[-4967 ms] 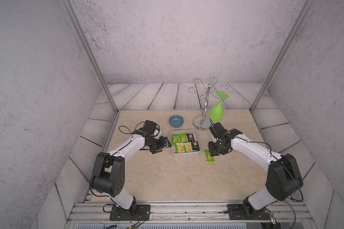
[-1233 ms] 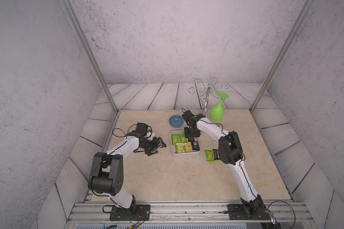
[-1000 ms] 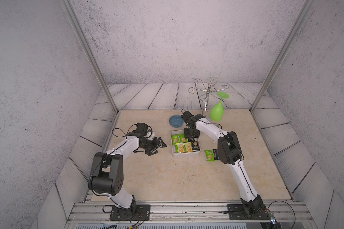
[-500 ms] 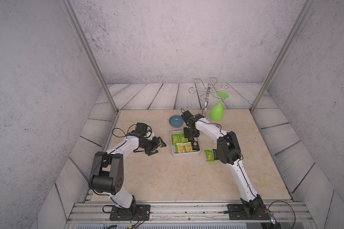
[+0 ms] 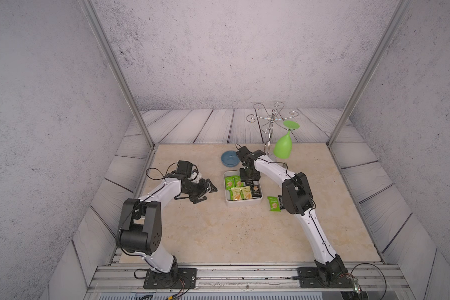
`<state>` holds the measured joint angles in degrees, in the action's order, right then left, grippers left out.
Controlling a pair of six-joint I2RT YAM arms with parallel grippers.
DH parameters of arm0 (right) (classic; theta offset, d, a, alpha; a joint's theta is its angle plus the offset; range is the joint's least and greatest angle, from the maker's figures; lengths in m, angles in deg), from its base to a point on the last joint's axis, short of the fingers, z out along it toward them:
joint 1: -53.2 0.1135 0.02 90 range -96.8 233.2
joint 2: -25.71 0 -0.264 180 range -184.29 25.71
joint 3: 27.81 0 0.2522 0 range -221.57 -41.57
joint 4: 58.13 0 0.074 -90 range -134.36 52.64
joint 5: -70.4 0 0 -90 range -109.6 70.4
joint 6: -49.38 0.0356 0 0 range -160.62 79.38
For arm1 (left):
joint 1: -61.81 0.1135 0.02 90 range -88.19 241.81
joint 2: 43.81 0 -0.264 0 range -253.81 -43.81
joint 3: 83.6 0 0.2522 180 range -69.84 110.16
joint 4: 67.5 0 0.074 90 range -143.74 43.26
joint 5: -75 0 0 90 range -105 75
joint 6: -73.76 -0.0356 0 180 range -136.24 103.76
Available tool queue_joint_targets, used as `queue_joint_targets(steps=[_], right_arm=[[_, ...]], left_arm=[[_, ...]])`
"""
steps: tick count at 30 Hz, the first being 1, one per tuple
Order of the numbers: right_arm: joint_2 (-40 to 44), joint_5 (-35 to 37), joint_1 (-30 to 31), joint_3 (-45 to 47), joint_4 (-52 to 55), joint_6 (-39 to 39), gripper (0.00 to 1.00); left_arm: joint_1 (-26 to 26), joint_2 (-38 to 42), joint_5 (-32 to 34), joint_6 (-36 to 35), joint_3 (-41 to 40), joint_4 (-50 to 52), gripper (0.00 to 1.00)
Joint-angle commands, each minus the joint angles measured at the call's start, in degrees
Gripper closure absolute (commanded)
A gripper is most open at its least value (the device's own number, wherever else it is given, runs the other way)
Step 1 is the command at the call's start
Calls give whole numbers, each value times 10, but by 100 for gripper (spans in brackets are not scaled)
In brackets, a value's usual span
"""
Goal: Take the cookies out of the storage box
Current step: Pick up the cookie from the storage box.
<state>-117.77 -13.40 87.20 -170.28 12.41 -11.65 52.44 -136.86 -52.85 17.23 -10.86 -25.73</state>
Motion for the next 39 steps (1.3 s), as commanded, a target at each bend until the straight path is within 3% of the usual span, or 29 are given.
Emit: queue_joint_targets(steps=[1, 39], right_arm=[[-7, 11, -1, -13, 17, 0, 50], [86, 2, 0, 22, -15, 1, 57]], left_arm=[[5, -2, -5, 1, -6, 2, 21], [5, 21, -6, 2, -10, 0, 21]])
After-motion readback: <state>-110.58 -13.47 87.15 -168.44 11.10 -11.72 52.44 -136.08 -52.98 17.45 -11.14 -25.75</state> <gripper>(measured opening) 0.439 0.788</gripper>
